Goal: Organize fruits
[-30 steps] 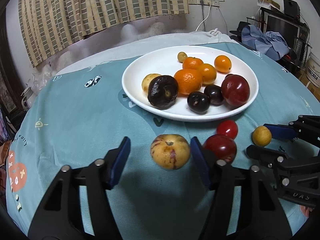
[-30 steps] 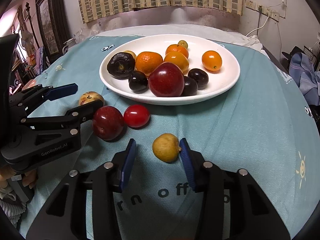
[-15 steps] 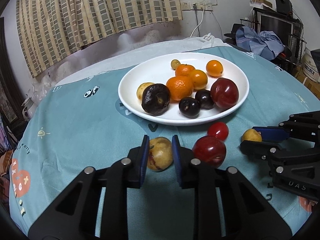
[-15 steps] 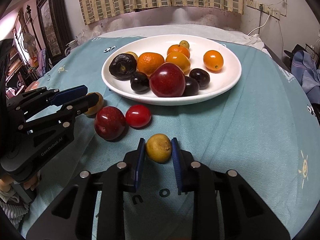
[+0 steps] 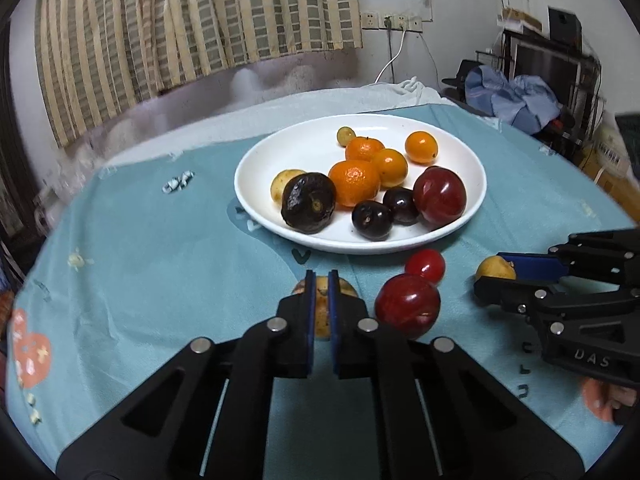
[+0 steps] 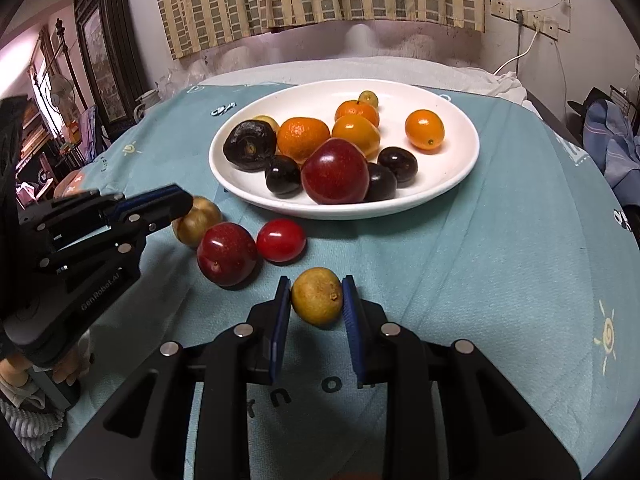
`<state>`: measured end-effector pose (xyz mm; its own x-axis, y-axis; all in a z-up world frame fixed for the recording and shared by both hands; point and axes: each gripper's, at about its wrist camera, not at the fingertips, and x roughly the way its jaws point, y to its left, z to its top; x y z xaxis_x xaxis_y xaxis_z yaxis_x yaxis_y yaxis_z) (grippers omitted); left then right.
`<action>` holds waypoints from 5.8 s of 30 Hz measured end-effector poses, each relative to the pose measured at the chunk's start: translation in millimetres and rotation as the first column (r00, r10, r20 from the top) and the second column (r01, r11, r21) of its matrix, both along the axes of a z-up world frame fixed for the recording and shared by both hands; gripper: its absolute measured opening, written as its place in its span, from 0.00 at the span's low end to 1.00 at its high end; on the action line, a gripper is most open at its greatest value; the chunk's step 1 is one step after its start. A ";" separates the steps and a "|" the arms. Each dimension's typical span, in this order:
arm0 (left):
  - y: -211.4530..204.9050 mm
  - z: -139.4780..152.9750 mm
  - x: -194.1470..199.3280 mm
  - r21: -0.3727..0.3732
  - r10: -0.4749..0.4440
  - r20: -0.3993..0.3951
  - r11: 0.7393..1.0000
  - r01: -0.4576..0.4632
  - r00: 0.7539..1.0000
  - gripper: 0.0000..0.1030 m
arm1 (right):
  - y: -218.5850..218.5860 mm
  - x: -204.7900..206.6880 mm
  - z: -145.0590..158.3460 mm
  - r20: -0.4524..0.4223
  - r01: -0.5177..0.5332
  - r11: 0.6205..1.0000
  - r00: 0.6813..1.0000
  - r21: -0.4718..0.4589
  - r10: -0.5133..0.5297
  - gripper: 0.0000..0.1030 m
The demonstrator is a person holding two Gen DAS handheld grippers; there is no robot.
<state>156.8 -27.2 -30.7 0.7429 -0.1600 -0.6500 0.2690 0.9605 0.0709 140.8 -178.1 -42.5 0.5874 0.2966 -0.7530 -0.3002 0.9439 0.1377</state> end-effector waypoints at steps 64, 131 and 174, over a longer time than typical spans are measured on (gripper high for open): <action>-21.9 15.4 -21.8 -0.017 -0.136 0.023 0.990 0.137 0.990 0.78 | -35.5 25.5 44.7 0.060 0.086 0.965 0.993 0.249 -0.104 0.63; -24.3 38.3 77.7 -0.066 0.071 0.049 0.995 -0.068 0.996 0.85 | -35.1 86.2 50.8 0.113 0.220 0.971 0.967 0.091 -0.229 0.54; 1.6 29.6 -85.8 -0.044 0.116 0.112 0.993 -0.112 0.987 0.98 | -8.4 -60.3 36.0 0.203 0.267 0.962 0.947 -0.058 -0.251 0.99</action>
<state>71.0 -25.6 -1.0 0.8264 -0.0928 -0.5554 0.1501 0.9869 0.0584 80.5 -186.5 -6.5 0.7710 0.0559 -0.6343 -0.0568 0.9982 0.0189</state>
